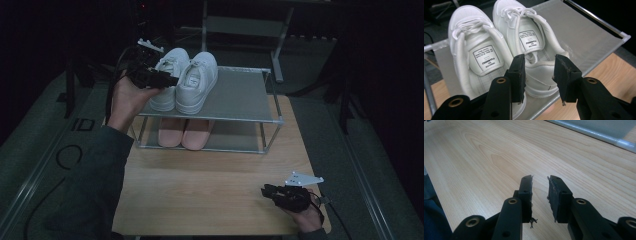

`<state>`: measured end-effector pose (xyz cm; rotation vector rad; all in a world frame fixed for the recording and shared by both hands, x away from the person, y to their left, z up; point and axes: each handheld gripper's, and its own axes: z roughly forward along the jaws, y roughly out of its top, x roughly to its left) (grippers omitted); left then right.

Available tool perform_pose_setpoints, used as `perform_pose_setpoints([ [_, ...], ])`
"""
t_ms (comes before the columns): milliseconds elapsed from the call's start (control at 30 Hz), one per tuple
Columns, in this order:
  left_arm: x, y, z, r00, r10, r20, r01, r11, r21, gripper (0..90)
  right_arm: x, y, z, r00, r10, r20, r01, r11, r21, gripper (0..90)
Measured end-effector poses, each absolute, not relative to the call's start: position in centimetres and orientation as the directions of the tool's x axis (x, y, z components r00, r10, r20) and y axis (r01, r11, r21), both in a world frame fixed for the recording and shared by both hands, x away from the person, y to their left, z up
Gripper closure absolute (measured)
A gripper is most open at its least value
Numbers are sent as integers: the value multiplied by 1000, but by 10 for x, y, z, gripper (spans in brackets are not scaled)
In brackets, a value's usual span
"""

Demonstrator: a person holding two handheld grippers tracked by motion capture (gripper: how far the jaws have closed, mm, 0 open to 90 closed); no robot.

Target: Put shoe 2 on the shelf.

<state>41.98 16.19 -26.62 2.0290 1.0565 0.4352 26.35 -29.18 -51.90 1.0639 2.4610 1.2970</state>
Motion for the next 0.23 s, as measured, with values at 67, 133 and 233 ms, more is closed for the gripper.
perform_pose_setpoints([
  [67,417,161,-266,592,805,-38,525,-350,776,611,264,-292,-519,-734,657,174,515,370,773,723],
  [133,416,161,-265,600,799,-41,523,-352,776,610,264,-291,-519,-734,656,174,515,371,773,725],
  [233,412,159,-266,611,790,-39,517,-362,775,604,264,-292,-519,-733,657,175,515,369,773,724],
])
